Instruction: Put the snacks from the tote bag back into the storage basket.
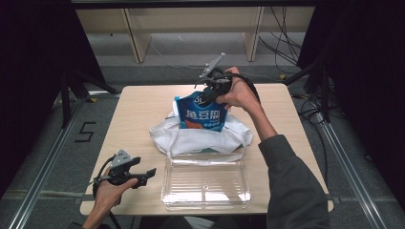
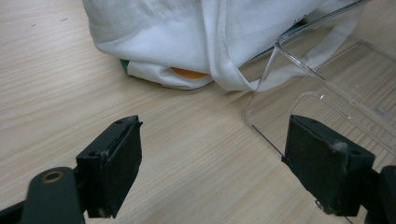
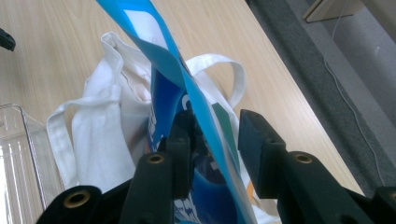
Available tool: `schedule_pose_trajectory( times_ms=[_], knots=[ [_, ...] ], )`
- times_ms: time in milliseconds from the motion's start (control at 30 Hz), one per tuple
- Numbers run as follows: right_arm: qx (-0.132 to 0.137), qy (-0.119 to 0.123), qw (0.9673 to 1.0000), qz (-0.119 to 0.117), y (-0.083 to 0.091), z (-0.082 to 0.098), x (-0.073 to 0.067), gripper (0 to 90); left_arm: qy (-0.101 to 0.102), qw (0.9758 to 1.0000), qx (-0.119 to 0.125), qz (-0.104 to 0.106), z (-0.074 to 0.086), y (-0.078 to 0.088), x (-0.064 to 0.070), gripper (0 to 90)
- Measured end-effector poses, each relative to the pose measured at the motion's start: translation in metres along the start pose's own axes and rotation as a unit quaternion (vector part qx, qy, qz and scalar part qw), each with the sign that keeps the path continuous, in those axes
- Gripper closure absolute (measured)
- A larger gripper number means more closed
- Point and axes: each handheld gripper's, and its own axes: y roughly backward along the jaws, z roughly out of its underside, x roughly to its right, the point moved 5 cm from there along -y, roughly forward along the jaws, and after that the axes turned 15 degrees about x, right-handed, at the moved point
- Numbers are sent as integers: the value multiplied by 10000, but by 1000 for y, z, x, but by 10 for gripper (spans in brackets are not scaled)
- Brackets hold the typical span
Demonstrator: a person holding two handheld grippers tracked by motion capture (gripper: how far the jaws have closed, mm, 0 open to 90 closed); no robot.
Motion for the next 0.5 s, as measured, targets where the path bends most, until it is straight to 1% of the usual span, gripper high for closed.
schedule_pose_trajectory(
  times_ms=[33, 67, 100, 133, 167, 233, 267, 300, 333, 433, 467, 500],
  knots=[
    [0, 0, 10000, 0, 0, 0, 0, 679, 0, 10000, 0, 0, 0, 0, 0, 183],
    [2, 67, 10000, -24, -2, -1, 1, 734, -27, 10000, 6, 11, 0, 0, 0, 183],
    [2, 67, 10000, -24, -2, -1, 1, 734, -27, 10000, 6, 11, 0, 0, 0, 183],
    [-79, 5, 10000, -40, -3, -1, -1, 795, 22, 10000, 62, 12, -2, -1, 1, 183],
    [-77, 6, 10000, -31, -4, -1, -1, 823, 22, 10000, 62, 12, -2, -1, 1, 183],
    [-118, 93, 9999, -55, -4, -1, -1, 874, -11, 10000, 20, 7, 0, 0, 0, 183],
    [-106, 203, 9997, -58, -4, -1, 0, 893, -10, 10000, -13, 31, 0, 0, 0, 183],
    [-106, 203, 9997, -58, -4, -1, 0, 893, -10, 10000, -13, 31, 0, 0, 0, 183],
    [-92, 390, 9991, -110, -4, -2, 1, 900, -29, 10000, -1, 21, 0, 0, 0, 183],
    [-99, 371, 9992, -127, -3, -2, 1, 900, -11, 10000, -8, 29, 0, 0, 0, 183],
    [-130, 402, 9989, -222, -2, -2, 0, 900, -44, 10000, -17, 44, 0, 0, 0, 183],
    [-130, 402, 9989, -222, -2, -2, 0, 900, -87, 9999, -23, 79, 0, 0, 0, 183]
  ],
)
